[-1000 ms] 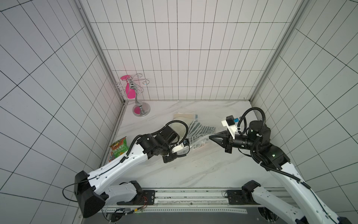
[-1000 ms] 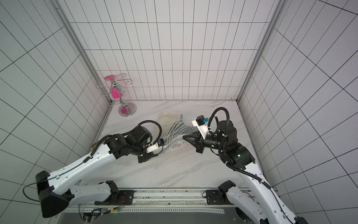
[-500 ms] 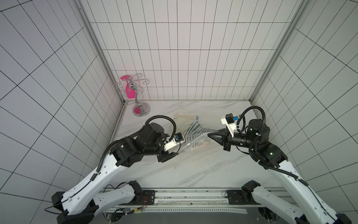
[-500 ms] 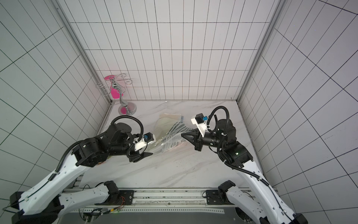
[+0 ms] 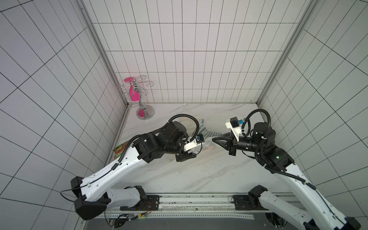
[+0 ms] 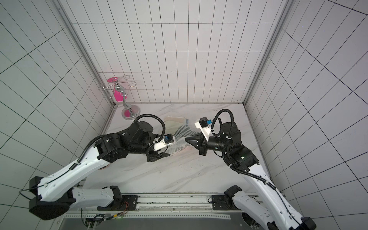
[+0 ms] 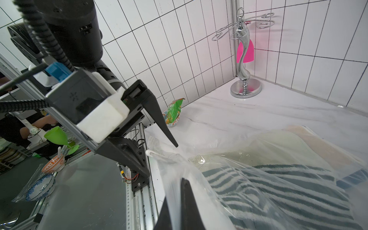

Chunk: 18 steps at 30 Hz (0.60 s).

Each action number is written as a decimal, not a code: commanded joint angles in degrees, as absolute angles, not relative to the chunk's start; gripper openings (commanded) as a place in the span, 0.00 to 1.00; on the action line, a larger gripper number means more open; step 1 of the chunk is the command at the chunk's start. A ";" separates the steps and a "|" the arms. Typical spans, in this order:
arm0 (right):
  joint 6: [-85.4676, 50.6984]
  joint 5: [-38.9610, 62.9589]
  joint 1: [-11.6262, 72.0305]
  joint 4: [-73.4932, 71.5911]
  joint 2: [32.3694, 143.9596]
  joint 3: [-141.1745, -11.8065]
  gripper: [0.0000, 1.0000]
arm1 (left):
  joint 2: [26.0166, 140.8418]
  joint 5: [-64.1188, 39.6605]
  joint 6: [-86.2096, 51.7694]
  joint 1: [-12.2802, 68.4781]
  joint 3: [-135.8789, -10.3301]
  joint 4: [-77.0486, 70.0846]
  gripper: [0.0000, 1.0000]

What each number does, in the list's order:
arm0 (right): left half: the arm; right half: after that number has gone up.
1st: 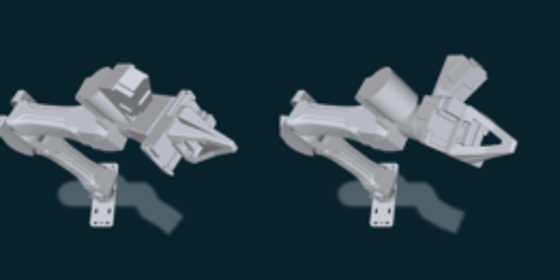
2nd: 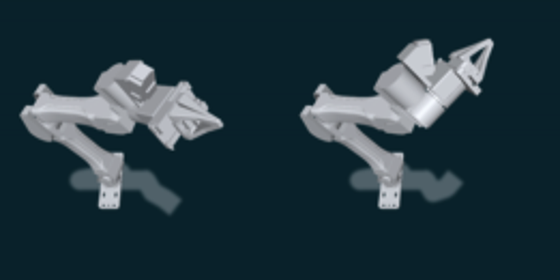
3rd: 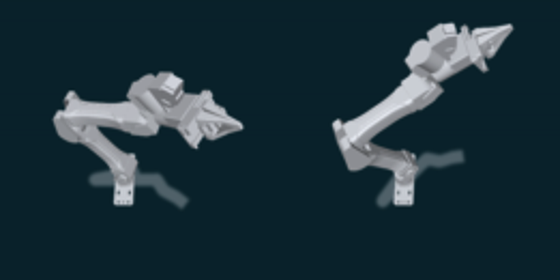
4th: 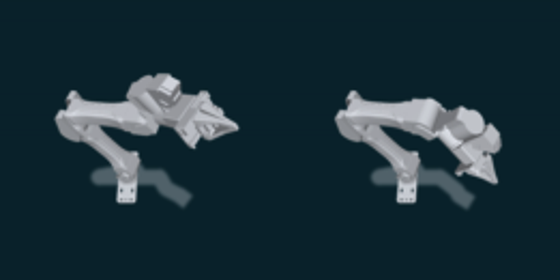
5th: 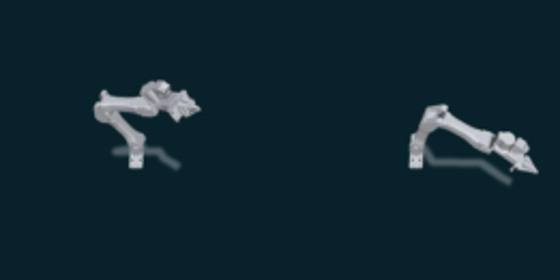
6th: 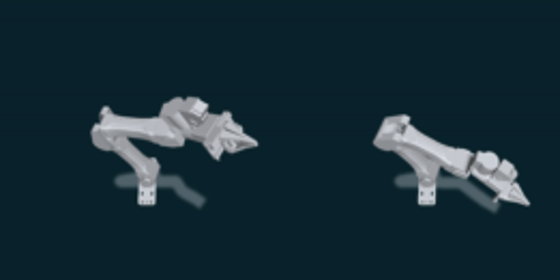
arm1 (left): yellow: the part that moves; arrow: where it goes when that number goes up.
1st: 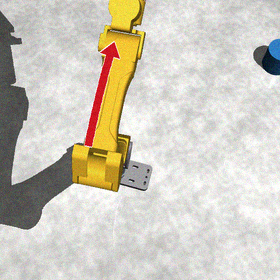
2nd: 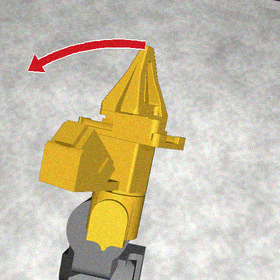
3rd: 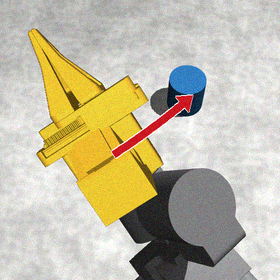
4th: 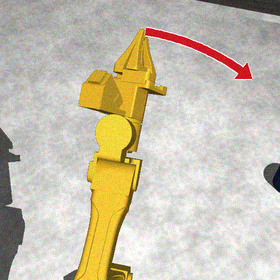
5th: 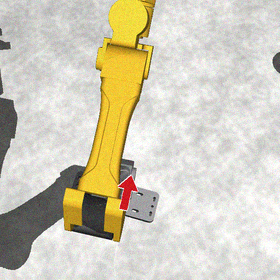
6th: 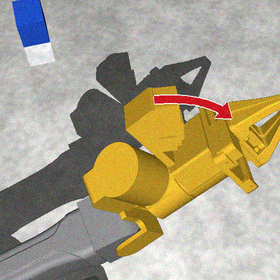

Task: Place the folded towel into the vacuum bag
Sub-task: Close the vacuum bag at the center of the board.

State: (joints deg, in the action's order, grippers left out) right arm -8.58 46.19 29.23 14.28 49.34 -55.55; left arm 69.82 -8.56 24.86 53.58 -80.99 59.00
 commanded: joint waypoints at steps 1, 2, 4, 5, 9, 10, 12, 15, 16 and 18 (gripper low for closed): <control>-9.05 46.85 30.10 10.28 48.56 -55.74 0.00 | 69.26 -6.33 24.12 53.70 -82.43 57.45 0.56; -9.01 46.79 30.14 10.28 48.65 -55.72 0.00 | 69.10 -6.30 23.94 53.69 -82.19 56.88 0.54; -8.97 46.89 30.19 10.24 48.78 -55.71 0.00 | 68.97 -6.00 23.55 53.70 -81.54 55.66 0.49; -8.96 46.93 30.24 10.28 48.86 -55.80 0.00 | 68.99 -5.76 23.39 53.70 -81.33 55.13 0.45; -8.72 46.77 30.32 10.62 48.70 -55.91 0.00 | 69.63 -5.26 23.10 53.70 -80.88 54.97 0.25; -8.64 46.66 30.25 10.67 48.61 -55.94 0.00 | 69.70 -5.35 23.12 53.70 -80.86 55.09 0.20; -8.44 46.20 30.20 11.02 48.38 -55.99 0.00 | 69.52 -5.45 23.03 53.70 -80.65 55.34 0.14; -8.46 44.98 30.23 11.01 47.93 -56.23 0.00 | 68.23 -5.17 22.68 53.70 -79.07 55.29 0.08; -8.52 44.42 30.23 11.07 47.90 -56.44 0.00 | 67.45 -5.02 22.80 53.70 -78.08 55.08 0.07; -8.86 44.13 30.15 11.07 47.90 -56.77 0.00 | 65.66 -4.92 23.73 53.57 -75.78 54.28 0.03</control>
